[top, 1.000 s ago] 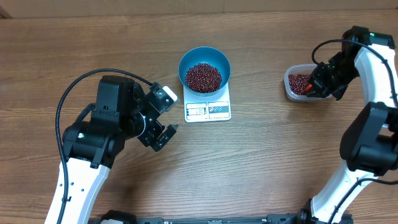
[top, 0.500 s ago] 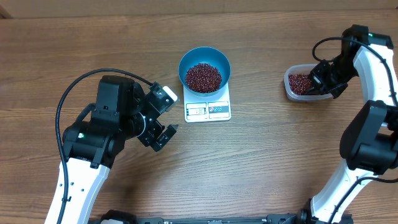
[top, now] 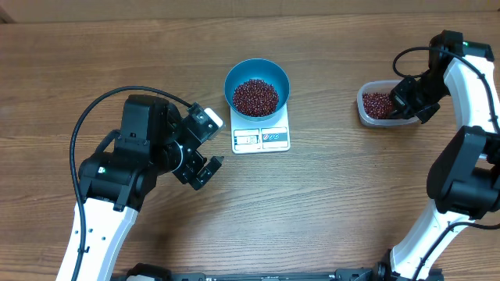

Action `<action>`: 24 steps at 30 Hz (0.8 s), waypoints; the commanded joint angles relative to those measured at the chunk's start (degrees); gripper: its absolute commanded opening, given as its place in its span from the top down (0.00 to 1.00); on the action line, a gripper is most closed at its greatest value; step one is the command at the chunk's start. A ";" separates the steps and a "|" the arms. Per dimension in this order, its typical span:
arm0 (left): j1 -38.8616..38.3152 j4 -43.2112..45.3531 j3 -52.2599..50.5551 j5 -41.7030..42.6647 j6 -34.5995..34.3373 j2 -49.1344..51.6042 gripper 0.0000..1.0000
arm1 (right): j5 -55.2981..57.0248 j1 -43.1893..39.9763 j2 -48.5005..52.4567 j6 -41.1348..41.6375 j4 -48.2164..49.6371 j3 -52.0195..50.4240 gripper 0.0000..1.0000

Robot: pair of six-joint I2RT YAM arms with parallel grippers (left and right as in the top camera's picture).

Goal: Scoop item into bowl and weigh 150g on scale
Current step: 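Drag the red scoop through the beans in the tub to fill it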

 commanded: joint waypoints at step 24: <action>0.24 0.20 1.29 0.00 -0.61 0.11 0.00 | -11.02 1.44 4.63 -10.29 -1.42 1.57 0.96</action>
